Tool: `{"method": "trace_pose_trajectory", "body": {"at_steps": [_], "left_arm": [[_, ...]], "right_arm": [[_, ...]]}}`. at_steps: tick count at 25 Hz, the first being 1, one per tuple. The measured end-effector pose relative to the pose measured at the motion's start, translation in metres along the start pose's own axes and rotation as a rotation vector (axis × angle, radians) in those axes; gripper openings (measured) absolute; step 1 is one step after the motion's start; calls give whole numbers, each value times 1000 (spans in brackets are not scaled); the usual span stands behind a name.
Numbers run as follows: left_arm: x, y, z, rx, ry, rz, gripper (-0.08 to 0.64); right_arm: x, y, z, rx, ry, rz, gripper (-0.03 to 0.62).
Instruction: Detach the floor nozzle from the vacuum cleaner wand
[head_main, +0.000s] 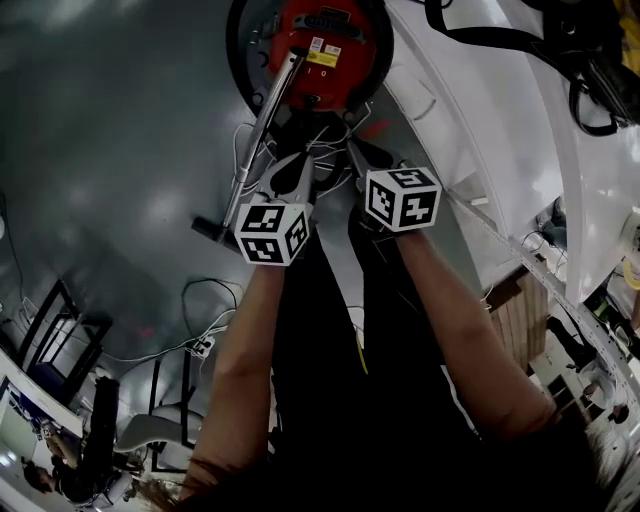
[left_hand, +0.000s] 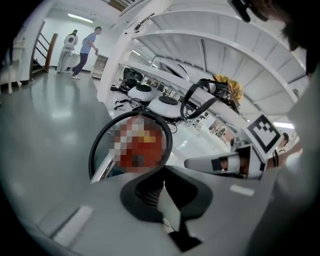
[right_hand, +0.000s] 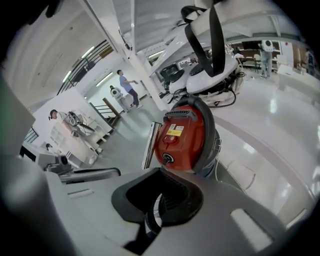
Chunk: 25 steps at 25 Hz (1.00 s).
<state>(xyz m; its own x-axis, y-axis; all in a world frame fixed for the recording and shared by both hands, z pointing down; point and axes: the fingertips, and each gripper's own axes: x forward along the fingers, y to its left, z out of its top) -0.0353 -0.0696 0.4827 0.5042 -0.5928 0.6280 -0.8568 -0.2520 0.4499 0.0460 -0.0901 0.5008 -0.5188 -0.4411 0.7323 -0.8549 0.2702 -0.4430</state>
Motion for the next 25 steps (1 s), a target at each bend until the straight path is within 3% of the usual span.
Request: {"method": "trace_pose_trajectory", "body": {"at_steps": [11, 16, 25], "left_arm": [[-7, -16, -16, -7, 48, -16, 11], [-7, -27, -26, -8, 69, -56, 11], [0, -30, -40, -8, 92, -46, 11]], "right_arm": [[-34, -4, -29, -19, 24, -74, -3], [-36, -6, -42, 12, 22, -64, -3], [-30, -8, -44, 13, 9, -46, -3]]}}
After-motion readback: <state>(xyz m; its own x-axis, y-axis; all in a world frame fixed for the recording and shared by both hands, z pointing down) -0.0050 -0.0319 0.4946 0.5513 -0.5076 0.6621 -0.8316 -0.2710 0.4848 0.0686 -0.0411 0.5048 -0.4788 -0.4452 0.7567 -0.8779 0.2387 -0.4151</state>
